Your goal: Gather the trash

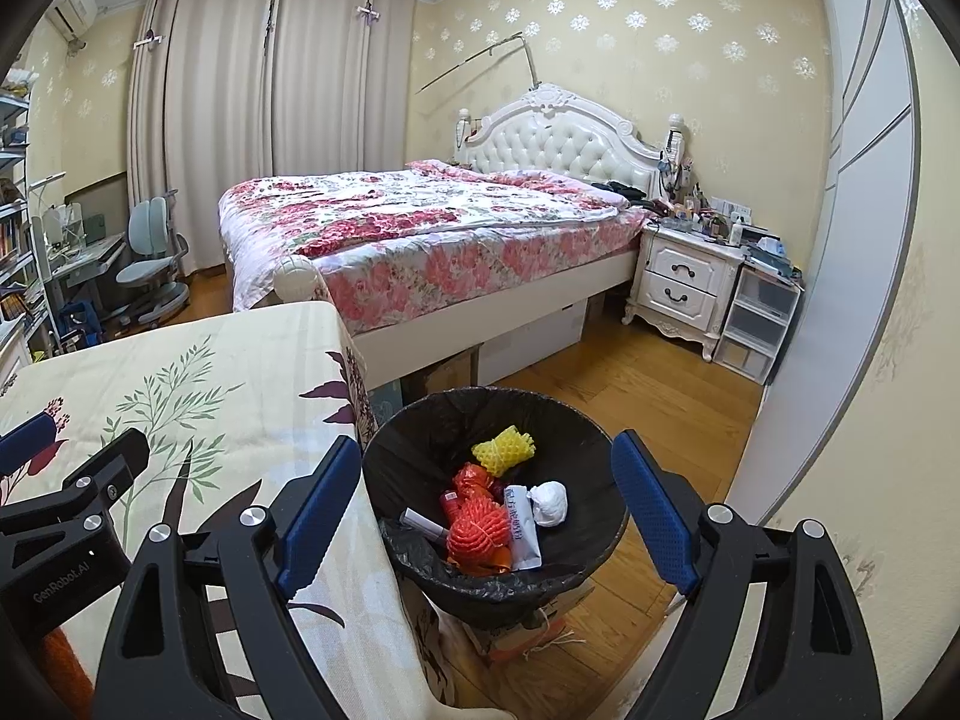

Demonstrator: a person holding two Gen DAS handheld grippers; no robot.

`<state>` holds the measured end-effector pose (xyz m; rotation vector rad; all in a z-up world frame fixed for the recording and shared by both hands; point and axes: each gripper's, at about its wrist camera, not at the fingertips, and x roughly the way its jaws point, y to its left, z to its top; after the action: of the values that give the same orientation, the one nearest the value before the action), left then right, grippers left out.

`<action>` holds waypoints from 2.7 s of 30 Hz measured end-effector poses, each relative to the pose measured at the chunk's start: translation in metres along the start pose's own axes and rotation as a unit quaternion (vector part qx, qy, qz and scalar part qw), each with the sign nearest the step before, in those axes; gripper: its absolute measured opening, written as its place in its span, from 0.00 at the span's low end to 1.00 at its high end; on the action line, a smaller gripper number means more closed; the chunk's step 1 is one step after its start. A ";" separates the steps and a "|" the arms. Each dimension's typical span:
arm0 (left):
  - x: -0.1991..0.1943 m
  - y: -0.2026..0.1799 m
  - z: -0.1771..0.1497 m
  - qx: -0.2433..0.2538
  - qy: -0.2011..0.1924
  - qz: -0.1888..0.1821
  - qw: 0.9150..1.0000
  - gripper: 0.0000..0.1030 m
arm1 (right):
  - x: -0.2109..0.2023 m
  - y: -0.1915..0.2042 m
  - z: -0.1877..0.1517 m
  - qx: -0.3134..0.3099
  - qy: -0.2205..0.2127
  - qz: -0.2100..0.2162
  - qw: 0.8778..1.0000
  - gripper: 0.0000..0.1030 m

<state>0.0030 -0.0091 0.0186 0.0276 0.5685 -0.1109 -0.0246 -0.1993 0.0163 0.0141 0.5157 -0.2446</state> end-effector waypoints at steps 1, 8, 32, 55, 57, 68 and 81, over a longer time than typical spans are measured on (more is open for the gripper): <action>0.000 0.000 0.000 0.000 0.000 0.000 1.000 0.91 | 0.000 0.000 0.000 0.000 0.000 0.000 1.000 0.80; 0.000 0.000 0.000 -0.001 0.000 -0.001 1.000 0.91 | 0.000 0.001 0.000 0.000 0.000 0.000 1.000 0.80; -0.001 0.001 -0.001 -0.002 -0.001 -0.002 1.000 0.91 | 0.001 0.002 -0.001 0.000 0.000 -0.001 1.000 0.81; -0.003 -0.006 0.001 0.000 -0.003 -0.005 1.000 0.91 | 0.001 0.002 -0.002 -0.001 0.000 -0.001 1.000 0.81; -0.003 -0.006 0.001 0.000 -0.005 -0.004 1.000 0.91 | 0.001 0.002 -0.002 -0.001 -0.001 -0.001 1.000 0.81; -0.006 -0.006 0.002 0.001 -0.022 0.006 1.000 0.91 | 0.001 0.003 -0.002 -0.001 -0.001 -0.001 1.000 0.81; -0.007 -0.007 0.001 0.010 -0.037 0.003 0.999 0.91 | 0.003 0.009 -0.003 -0.004 0.001 0.001 1.000 0.81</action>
<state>-0.0031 -0.0156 0.0232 0.0443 0.4926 -0.1103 -0.0215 -0.1915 0.0114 0.0070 0.5178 -0.2396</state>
